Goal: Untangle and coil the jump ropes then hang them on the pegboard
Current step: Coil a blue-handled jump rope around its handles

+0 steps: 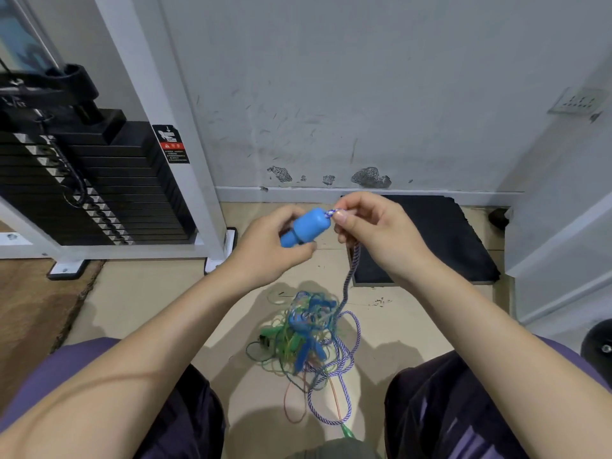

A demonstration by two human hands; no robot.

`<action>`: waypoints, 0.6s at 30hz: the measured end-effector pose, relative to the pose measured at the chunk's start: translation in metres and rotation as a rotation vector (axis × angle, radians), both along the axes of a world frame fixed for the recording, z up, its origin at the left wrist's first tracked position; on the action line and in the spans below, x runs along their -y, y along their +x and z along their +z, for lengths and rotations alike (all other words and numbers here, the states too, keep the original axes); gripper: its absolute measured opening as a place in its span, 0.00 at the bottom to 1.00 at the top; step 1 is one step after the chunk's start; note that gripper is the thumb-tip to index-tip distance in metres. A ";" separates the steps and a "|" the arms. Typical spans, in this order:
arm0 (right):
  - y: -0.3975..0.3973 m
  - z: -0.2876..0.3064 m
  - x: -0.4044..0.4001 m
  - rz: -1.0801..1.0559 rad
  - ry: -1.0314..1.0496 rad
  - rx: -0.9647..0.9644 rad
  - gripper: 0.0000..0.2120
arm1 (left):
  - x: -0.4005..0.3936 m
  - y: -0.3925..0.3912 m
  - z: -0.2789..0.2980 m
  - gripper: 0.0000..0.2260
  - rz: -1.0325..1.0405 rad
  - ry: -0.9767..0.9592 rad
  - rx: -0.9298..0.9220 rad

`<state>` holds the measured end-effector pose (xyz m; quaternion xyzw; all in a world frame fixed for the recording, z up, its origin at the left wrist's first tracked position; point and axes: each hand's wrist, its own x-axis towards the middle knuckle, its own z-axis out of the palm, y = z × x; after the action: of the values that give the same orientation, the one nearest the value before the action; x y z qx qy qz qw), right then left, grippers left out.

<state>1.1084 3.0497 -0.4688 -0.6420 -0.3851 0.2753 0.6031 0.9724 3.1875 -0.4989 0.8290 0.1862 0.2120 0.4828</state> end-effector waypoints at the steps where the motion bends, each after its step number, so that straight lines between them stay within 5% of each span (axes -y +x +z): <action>1: 0.000 0.001 0.000 0.004 0.001 -0.044 0.04 | -0.001 0.000 0.000 0.11 0.009 -0.043 -0.012; 4: 0.004 0.001 0.000 0.057 -0.107 -0.025 0.04 | -0.002 0.000 0.003 0.05 0.015 -0.142 -0.045; 9: 0.025 -0.004 0.012 0.176 -0.485 0.201 0.09 | -0.019 0.000 0.014 0.10 0.339 -0.779 0.278; 11: 0.026 -0.003 0.012 0.128 -0.461 0.234 0.08 | -0.019 -0.001 0.012 0.08 0.287 -0.774 0.194; 16: 0.001 0.006 0.001 0.074 -0.135 -0.154 0.11 | 0.017 0.002 -0.001 0.14 -0.223 -0.610 -0.279; 18: -0.001 0.010 -0.001 0.022 -0.046 -0.245 0.09 | 0.022 0.003 -0.002 0.13 -0.274 -0.568 -0.349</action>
<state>1.1071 3.0502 -0.4593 -0.6130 -0.3088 0.3672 0.6277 0.9752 3.1651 -0.5012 0.7029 0.2042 -0.0597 0.6788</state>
